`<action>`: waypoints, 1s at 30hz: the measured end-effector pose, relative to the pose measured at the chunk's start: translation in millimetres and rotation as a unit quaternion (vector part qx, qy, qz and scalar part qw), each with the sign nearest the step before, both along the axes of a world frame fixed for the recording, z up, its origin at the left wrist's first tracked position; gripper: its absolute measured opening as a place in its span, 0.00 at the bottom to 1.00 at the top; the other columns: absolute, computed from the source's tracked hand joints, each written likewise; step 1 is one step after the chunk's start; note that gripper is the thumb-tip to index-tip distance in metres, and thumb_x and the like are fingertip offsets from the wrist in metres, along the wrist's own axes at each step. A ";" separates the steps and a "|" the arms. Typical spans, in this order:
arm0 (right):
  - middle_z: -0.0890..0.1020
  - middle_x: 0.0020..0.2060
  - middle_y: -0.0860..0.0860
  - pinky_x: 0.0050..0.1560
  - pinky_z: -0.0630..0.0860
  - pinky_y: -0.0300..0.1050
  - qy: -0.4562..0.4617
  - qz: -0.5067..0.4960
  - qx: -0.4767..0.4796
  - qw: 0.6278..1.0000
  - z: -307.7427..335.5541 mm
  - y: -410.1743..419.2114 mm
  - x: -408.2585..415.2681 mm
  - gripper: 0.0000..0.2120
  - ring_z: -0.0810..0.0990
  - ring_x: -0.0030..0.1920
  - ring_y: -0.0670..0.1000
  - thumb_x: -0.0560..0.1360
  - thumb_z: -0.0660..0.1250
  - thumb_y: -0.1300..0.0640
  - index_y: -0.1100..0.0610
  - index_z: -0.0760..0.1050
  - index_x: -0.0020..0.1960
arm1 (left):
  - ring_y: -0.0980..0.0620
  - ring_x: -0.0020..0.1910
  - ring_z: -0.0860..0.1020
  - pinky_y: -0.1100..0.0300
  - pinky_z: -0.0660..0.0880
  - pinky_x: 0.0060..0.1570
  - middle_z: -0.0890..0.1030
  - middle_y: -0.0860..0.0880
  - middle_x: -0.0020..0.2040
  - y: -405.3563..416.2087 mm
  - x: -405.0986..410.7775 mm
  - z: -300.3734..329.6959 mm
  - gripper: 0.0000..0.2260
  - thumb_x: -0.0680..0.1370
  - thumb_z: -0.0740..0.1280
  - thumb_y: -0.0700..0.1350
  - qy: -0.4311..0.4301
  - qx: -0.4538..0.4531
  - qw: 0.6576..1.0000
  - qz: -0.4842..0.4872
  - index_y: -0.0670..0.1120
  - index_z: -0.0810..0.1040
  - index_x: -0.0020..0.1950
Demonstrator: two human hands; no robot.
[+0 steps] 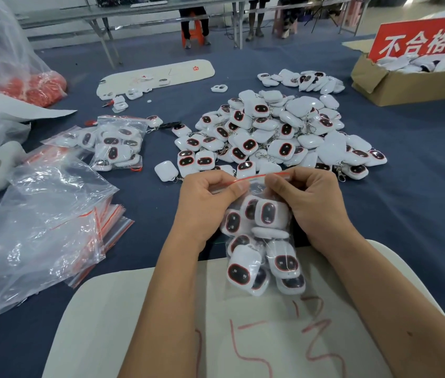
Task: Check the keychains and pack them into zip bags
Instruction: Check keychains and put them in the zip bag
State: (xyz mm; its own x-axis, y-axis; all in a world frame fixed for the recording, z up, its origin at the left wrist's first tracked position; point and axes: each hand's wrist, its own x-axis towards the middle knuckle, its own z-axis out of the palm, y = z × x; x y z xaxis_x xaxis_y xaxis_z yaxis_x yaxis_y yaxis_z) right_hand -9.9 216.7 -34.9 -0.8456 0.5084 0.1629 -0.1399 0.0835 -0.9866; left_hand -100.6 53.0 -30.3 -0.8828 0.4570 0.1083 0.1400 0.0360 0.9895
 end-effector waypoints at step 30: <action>0.87 0.35 0.48 0.40 0.82 0.43 -0.048 -0.105 0.068 0.991 -11.2 2.6 -7.7 0.09 0.83 0.34 0.45 0.80 0.73 0.54 0.51 0.86 0.41 | 0.48 0.36 0.85 0.51 0.82 0.42 0.87 0.49 0.37 -1.4 -6.2 -10.3 0.04 0.76 0.77 0.44 -0.027 -0.076 0.991 0.104 0.50 0.87 0.42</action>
State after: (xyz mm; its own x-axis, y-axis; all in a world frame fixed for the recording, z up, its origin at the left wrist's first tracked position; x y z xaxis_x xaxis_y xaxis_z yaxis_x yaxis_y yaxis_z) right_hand -17.7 219.3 -46.0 -0.7387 0.6532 0.1662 -0.0118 0.2341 -0.9721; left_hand -106.8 51.6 -40.7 -0.9622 0.2722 0.0021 0.0610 0.2079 0.9763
